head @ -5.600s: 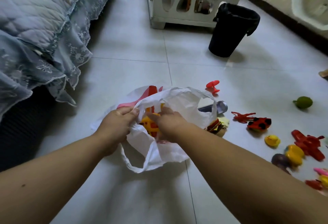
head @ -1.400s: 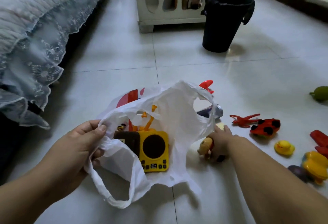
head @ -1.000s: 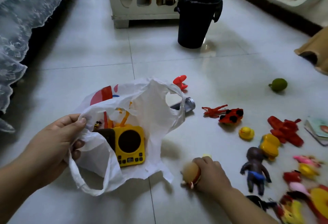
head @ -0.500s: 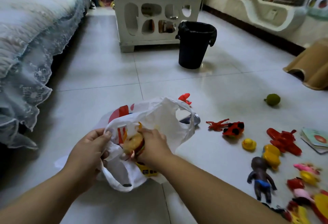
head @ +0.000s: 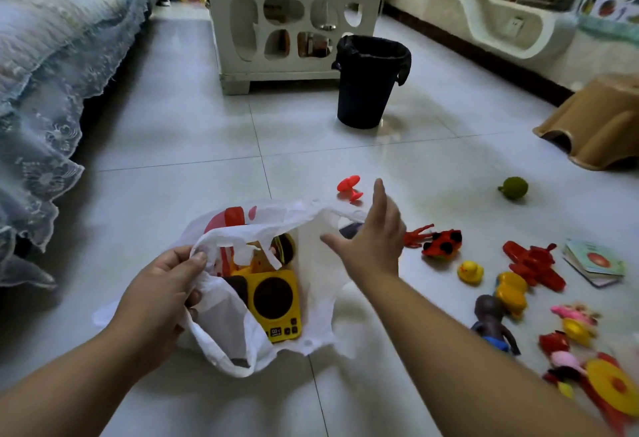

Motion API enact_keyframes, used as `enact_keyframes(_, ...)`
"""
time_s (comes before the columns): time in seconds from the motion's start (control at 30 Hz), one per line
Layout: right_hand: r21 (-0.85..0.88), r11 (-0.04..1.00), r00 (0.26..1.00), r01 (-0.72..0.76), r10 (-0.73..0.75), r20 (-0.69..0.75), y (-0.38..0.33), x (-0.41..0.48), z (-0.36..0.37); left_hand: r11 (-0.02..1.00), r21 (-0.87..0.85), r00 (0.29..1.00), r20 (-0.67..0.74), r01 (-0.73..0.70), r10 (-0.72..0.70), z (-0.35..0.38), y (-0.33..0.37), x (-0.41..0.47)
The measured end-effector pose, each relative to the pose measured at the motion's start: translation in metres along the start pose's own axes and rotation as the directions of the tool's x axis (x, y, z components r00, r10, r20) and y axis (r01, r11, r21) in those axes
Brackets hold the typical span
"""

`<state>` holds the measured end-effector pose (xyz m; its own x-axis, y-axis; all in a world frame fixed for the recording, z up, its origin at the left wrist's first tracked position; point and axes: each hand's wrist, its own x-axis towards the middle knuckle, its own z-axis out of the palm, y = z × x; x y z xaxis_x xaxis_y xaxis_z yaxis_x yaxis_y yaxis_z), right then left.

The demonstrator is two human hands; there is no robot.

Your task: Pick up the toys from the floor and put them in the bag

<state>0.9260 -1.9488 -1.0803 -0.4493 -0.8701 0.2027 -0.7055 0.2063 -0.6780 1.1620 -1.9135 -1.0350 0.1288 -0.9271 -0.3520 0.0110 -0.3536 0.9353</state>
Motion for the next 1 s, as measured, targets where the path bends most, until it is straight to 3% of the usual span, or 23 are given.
enact_keyframes(0.07,0.154,0.977,0.961,-0.145,0.101,0.259,-0.009,0.027,-0.012,1.0,0.008,1.0,0.0,-0.006,0.006,0.002,0.0,0.001)
enact_keyframes(0.13,0.085,0.985,0.913,-0.148,0.103,0.395,-0.016,0.044,-0.024,1.0,0.018,1.0,0.0,-0.013,0.013,0.005,0.0,0.003)
enact_keyframes(0.27,-0.092,0.994,0.818,-0.052,0.095,0.567,-0.015,0.052,-0.042,1.0,0.011,0.999,0.047,-0.013,0.012,0.017,0.003,0.007)
enact_keyframes(0.33,-0.291,0.955,0.762,0.056,0.148,0.631,-0.006,0.046,-0.038,1.0,0.01,0.997,0.072,-0.013,0.012,0.023,0.004,0.007)
enact_keyframes(0.4,-0.37,0.925,0.805,0.087,0.153,0.573,0.001,0.038,-0.033,1.0,0.0,0.995,0.101,-0.01,0.01,0.029,0.008,0.006)
enact_keyframes(0.43,-0.294,0.956,0.831,0.016,0.151,0.535,0.001,0.038,-0.034,1.0,-0.012,0.993,0.115,-0.01,0.011,0.029,0.01,0.007)
enact_keyframes(0.5,0.092,0.956,0.822,-0.279,0.189,0.537,-0.008,0.042,-0.041,0.999,-0.049,0.992,0.125,-0.001,0.007,0.027,0.014,0.009)
enact_keyframes(0.57,0.402,0.748,0.77,-0.527,0.221,0.599,-0.027,0.052,-0.054,0.995,-0.103,0.993,0.119,0.009,0.003,0.022,0.02,0.011)
enact_keyframes(0.6,0.464,0.683,0.764,-0.564,0.22,0.606,-0.037,0.058,-0.061,0.99,-0.139,0.993,0.118,0.007,0.009,0.02,0.025,0.012)
enact_keyframes(0.73,0.629,0.55,0.81,-0.549,0.164,0.563,-0.078,0.085,-0.094,0.956,-0.294,0.989,0.143,0.014,0.029,0.023,0.05,0.018)
enact_keyframes(1.0,0.57,0.701,0.877,-0.428,0.17,0.45,-0.092,0.101,-0.156,0.879,-0.456,0.947,0.32,0.141,0.014,0.058,0.076,0.016)
